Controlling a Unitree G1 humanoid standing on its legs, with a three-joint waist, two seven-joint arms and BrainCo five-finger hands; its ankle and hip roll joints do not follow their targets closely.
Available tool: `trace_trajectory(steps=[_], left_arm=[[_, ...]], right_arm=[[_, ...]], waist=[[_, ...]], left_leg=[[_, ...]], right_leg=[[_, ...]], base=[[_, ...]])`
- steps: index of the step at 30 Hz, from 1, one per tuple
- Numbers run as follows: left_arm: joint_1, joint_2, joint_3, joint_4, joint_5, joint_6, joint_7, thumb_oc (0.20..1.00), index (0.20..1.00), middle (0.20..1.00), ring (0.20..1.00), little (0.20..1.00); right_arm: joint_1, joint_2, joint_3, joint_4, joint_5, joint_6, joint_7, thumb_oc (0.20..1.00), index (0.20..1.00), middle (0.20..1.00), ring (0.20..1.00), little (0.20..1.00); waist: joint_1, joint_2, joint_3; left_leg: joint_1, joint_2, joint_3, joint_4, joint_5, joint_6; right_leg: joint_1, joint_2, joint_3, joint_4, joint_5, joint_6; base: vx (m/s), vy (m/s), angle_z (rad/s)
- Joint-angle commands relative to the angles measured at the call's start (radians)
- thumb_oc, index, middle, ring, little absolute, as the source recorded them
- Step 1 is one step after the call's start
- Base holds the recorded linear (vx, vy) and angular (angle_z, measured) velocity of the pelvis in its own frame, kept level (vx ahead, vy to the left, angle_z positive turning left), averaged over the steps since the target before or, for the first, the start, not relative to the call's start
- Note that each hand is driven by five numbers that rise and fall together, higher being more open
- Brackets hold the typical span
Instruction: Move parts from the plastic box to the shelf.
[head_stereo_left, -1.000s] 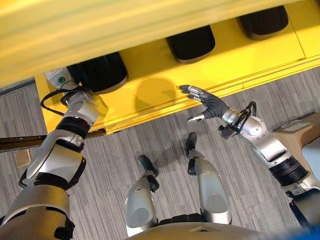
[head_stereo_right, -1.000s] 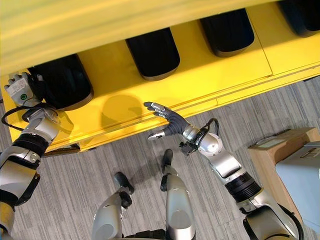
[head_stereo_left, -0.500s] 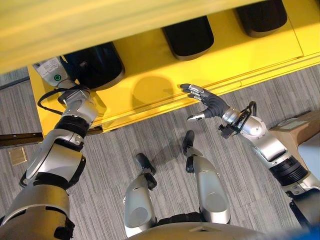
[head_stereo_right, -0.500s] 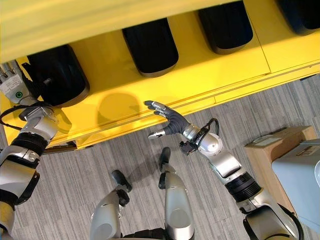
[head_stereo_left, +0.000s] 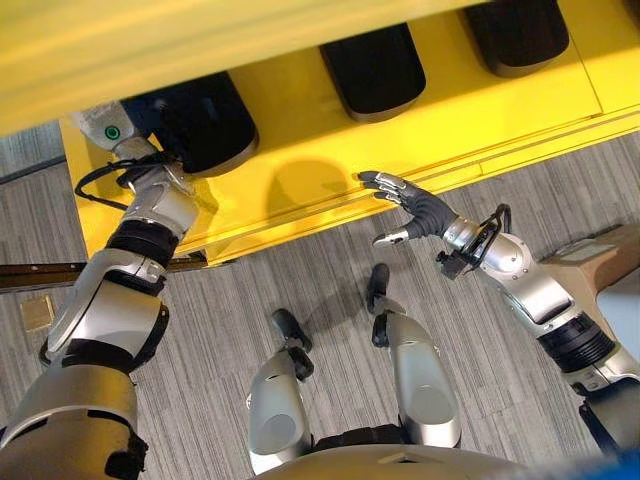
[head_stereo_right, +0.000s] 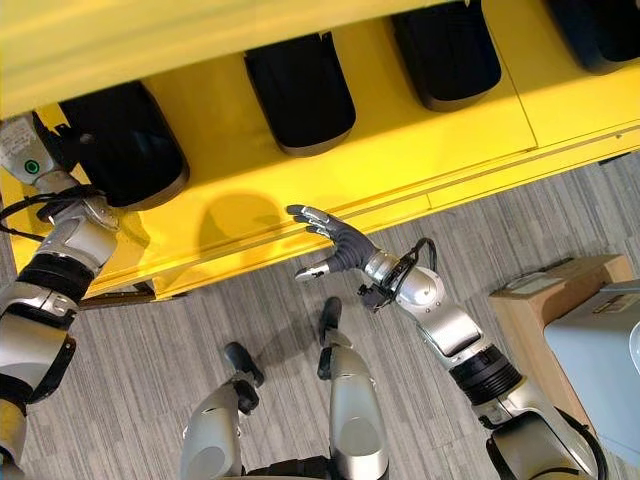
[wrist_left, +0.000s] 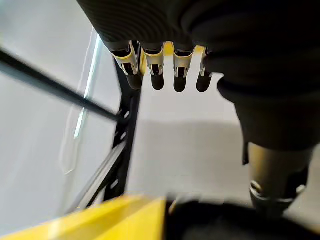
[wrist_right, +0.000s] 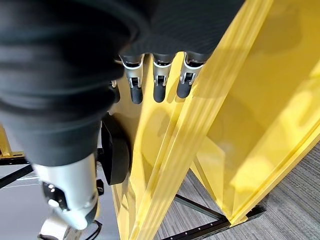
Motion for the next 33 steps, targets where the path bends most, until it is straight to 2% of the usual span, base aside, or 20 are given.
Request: trace_trajectory(steps=[1, 4, 5, 9, 12, 14, 15, 16, 17, 19, 20, 25, 27, 29, 30, 33], left_arm=[[-0.021, 0.091, 0.009, -0.027, 0.044, -0.044, 0.063, 1.0, 1.0, 1.0, 1.0, 1.0], [-0.011, 0.103, 0.012, -0.06, 0.036, -0.082, 0.067, 1.0, 1.0, 1.0, 1.0, 1.0], [-0.004, 0.107, 0.017, -0.073, 0.024, -0.124, 0.049, 1.0, 1.0, 1.0, 1.0, 1.0], [0.03, 0.1, 0.029, -0.113, 0.025, -0.179, 0.033, 1.0, 1.0, 1.0, 1.0, 1.0], [0.107, 0.087, 0.069, -0.182, 0.001, -0.269, -0.015, 1.0, 1.0, 1.0, 1.0, 1.0], [0.213, 0.044, 0.12, -0.273, 0.012, -0.344, -0.061, 1.0, 1.0, 1.0, 1.0, 1.0], [0.227, 0.038, 0.126, -0.283, 0.013, -0.357, -0.072, 1.0, 1.0, 1.0, 1.0, 1.0], [0.283, 0.022, 0.147, -0.326, 0.007, -0.405, -0.102, 1.0, 1.0, 1.0, 1.0, 1.0], [0.325, 0.007, 0.161, -0.36, 0.018, -0.42, -0.121, 1.0, 1.0, 1.0, 1.0, 1.0], [0.347, 0.0, 0.168, -0.376, 0.009, -0.434, -0.139, 1.0, 1.0, 1.0, 1.0, 1.0], [0.484, -0.055, 0.207, -0.495, 0.036, -0.498, -0.187, 1.0, 1.0, 1.0, 1.0, 1.0], [0.653, -0.135, 0.238, -0.638, 0.061, -0.565, -0.266, 1.0, 1.0, 1.0, 1.0, 1.0], [0.762, -0.166, 0.262, -0.717, 0.07, -0.629, -0.314, 1.0, 1.0, 1.0, 1.0, 1.0], [0.827, -0.177, 0.277, -0.762, 0.061, -0.663, -0.347, 1.0, 1.0, 1.0, 1.0, 1.0], [0.893, -0.181, 0.286, -0.79, 0.048, -0.712, -0.378, 1.0, 1.0, 1.0, 1.0, 1.0], [0.962, -0.19, 0.29, -0.814, -0.01, -0.743, -0.444, 1.0, 1.0, 1.0, 1.0, 1.0]], right_arm=[[0.009, -0.018, -0.008, -0.037, 0.059, -0.033, 0.01, 1.0, 1.0, 1.0, 1.0, 1.0], [0.017, -0.024, -0.008, -0.041, 0.062, -0.034, 0.016, 1.0, 1.0, 1.0, 1.0, 1.0], [0.026, -0.026, -0.009, -0.044, 0.062, -0.036, 0.018, 1.0, 1.0, 1.0, 1.0, 1.0], [0.045, -0.02, -0.016, -0.049, 0.058, -0.041, 0.024, 1.0, 1.0, 1.0, 1.0, 1.0], [0.074, -0.013, -0.018, -0.052, 0.05, -0.06, 0.033, 1.0, 1.0, 1.0, 1.0, 1.0], [0.114, 0.007, -0.029, -0.069, 0.03, -0.077, 0.035, 1.0, 1.0, 1.0, 1.0, 1.0], [0.121, 0.01, -0.03, -0.071, 0.026, -0.08, 0.037, 1.0, 1.0, 1.0, 1.0, 1.0], [0.138, 0.017, -0.031, -0.076, 0.019, -0.089, 0.039, 1.0, 1.0, 1.0, 1.0, 1.0], [0.155, 0.023, -0.035, -0.081, 0.01, -0.097, 0.046, 1.0, 1.0, 1.0, 1.0, 1.0], [0.166, 0.027, -0.036, -0.084, 0.003, -0.101, 0.05, 1.0, 1.0, 1.0, 1.0, 1.0], [0.217, 0.039, -0.045, -0.105, -0.01, -0.124, 0.063, 1.0, 1.0, 1.0, 1.0, 1.0], [0.289, 0.069, -0.05, -0.126, -0.019, -0.159, 0.077, 1.0, 1.0, 1.0, 1.0, 1.0], [0.333, 0.078, -0.058, -0.155, -0.006, -0.167, 0.094, 1.0, 1.0, 1.0, 1.0, 1.0], [0.354, 0.085, -0.059, -0.163, 0.005, -0.169, 0.1, 1.0, 1.0, 1.0, 1.0, 1.0], [0.369, 0.094, -0.057, -0.164, 0.029, -0.169, 0.1, 1.0, 1.0, 1.0, 1.0, 1.0], [0.38, 0.108, -0.051, -0.16, 0.06, -0.173, 0.09, 1.0, 1.0, 1.0, 1.0, 1.0]], waist=[[0.005, -0.012, -0.062], [0.007, -0.009, -0.069], [0.009, -0.008, -0.073], [0.014, -0.008, -0.081], [0.025, -0.005, -0.09], [0.038, -0.008, -0.097], [0.04, -0.006, -0.102], [0.047, -0.006, -0.107], [0.052, -0.007, -0.109], [0.054, -0.004, -0.115], [0.072, -0.004, -0.126], [0.103, 0.0, -0.152], [0.126, 0.0, -0.169], [0.14, 0.0, -0.181], [0.161, 0.0, -0.194], [0.184, -0.001, -0.211]], left_leg=[[-0.111, 0.0, -0.032, 0.127, 0.0, -0.024], [-0.106, -0.003, -0.036, 0.123, 0.001, -0.023], [-0.102, -0.006, -0.041, 0.121, -0.001, -0.022], [-0.093, -0.011, -0.043, 0.116, -0.005, -0.019], [-0.082, -0.015, -0.053, 0.109, -0.002, -0.018], [-0.077, -0.019, -0.045, 0.089, 0.016, -0.001], [-0.068, -0.023, -0.061, 0.089, -0.004, -0.014], [-0.061, -0.025, -0.065, 0.081, -0.002, -0.013], [-0.062, -0.025, -0.053, 0.072, 0.018, 0.001], [-0.05, -0.029, -0.071, 0.071, -0.001, -0.012], [-0.036, -0.03, -0.065, 0.047, 0.025, 0.001], [0.003, -0.043, -0.09, 0.008, 0.034, 0.003], [0.027, -0.044, -0.099, -0.013, 0.04, 0.001], [0.039, -0.044, -0.104, -0.023, 0.045, -0.002], [0.055, -0.046, -0.111, -0.032, 0.048, -0.004], [0.074, -0.047, -0.119, -0.043, 0.053, -0.007]], right_leg=[[0.053, -0.01, 0.02, 0.076, -0.161, 0.118], [0.062, -0.009, 0.02, 0.072, -0.162, 0.116], [0.07, -0.007, 0.02, 0.069, -0.165, 0.115], [0.087, -0.006, 0.016, 0.059, -0.165, 0.114], [0.11, -0.002, 0.013, 0.049, -0.169, 0.112], [0.124, 0.001, 0.0, 0.029, -0.151, 0.101], [0.134, 0.002, 0.008, 0.03, -0.167, 0.111], [0.145, 0.003, 0.005, 0.024, -0.167, 0.112], [0.146, 0.003, -0.005, 0.016, -0.15, 0.102], [0.16, 0.003, 0.001, 0.017, -0.167, 0.112], [0.183, 0.003, -0.019, -0.004, -0.151, 0.103], [0.238, 0.009, -0.027, -0.035, -0.149, 0.107], [0.273, 0.009, -0.041, -0.053, -0.147, 0.109], [0.292, 0.008, -0.052, -0.06, -0.144, 0.109], [0.317, 0.007, -0.064, -0.066, -0.141, 0.108], [0.348, 0.007, -0.073, -0.079, -0.136, 0.108]], base=[[0.0, 0.0, 0.0], [0.0, 0.0, 0.0], [0.0, 0.0, 0.0], [0.0, -0.009, 0.0], [0.01, -0.045, 0.01], [-0.05, -0.087, 0.04], [-0.01, -0.066, 0.05], [0.0, -0.053, 0.02], [-0.07, -0.064, 0.0], [0.0, -0.045, 0.04], [0.0, -0.065, 0.07], [0.0, -0.056, 0.07], [0.0, -0.058, 0.07], [-0.01, -0.053, 0.25], [0.0, -0.048, 0.18], [0.0, -0.026, 0.24]])
